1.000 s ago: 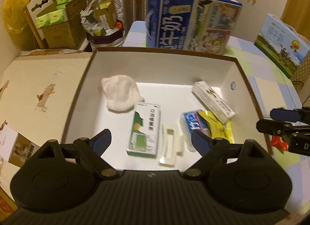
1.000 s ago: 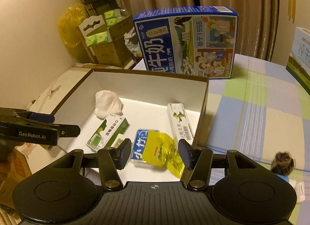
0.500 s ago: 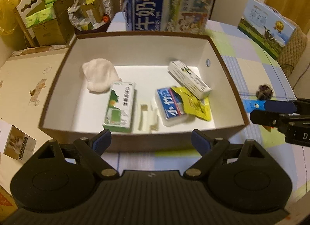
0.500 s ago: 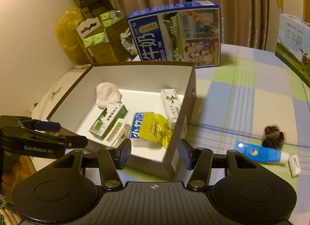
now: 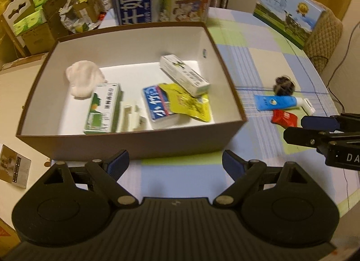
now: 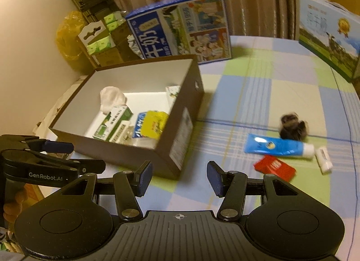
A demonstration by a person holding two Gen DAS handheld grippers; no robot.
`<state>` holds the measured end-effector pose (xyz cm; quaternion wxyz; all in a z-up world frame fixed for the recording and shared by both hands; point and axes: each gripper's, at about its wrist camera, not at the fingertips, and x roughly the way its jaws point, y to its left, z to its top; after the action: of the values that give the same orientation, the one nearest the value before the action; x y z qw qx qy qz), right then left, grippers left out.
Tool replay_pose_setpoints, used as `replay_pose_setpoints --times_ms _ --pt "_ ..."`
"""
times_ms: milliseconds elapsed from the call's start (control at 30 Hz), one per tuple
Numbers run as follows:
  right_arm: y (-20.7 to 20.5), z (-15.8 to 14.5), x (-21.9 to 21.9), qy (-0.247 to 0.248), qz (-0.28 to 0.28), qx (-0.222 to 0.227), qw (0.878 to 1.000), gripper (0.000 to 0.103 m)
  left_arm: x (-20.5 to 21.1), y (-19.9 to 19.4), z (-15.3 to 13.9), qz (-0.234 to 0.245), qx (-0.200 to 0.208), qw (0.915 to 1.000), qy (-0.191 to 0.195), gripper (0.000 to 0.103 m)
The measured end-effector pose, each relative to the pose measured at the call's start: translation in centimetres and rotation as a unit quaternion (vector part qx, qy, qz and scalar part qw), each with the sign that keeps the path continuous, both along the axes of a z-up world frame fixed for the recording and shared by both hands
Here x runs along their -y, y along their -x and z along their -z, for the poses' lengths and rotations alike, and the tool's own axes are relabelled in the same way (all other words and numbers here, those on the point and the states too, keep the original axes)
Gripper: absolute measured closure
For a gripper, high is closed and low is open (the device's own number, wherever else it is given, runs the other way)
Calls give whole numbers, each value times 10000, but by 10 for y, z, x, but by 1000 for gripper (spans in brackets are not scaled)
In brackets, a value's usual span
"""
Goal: Organize objects
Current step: 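Move both grippers back toward the remaining items on the tablecloth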
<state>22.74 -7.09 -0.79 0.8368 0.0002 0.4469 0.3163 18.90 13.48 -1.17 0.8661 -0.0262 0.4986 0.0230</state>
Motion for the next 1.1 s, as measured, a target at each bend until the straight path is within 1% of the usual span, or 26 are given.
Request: replay_pose_setpoints --times_ms 667,867,1100 --pt "-1 16 117 236 728 -416 9962 52 112 -22 18 841 -273 9961 74 15" --pt "-7 19 149 348 947 -459 9938 52 141 -32 24 993 -338 9945 71 15" --pt "-18 24 177 454 1134 -486 9913 52 168 -46 31 1084 -419 9932 84 15"
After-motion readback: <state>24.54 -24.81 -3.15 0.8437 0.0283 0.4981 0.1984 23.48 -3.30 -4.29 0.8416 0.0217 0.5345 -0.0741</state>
